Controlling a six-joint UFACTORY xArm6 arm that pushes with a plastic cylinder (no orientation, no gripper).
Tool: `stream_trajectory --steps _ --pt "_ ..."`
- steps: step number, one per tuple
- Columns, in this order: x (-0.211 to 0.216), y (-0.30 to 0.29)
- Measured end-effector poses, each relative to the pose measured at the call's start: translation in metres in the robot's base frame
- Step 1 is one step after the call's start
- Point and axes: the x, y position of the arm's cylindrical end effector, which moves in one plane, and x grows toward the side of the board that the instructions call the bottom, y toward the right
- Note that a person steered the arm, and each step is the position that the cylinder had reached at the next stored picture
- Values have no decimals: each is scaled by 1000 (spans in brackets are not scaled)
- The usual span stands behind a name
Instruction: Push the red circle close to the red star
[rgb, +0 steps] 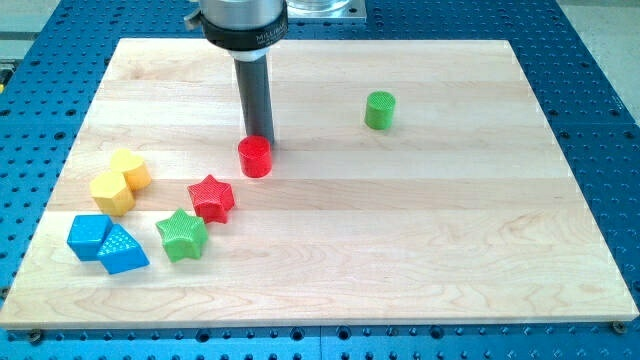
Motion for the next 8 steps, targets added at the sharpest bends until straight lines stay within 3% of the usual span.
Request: stream_trajectory --steps 5,7,8 --pt "12 18" --pt "34 65" --pt "39 33"
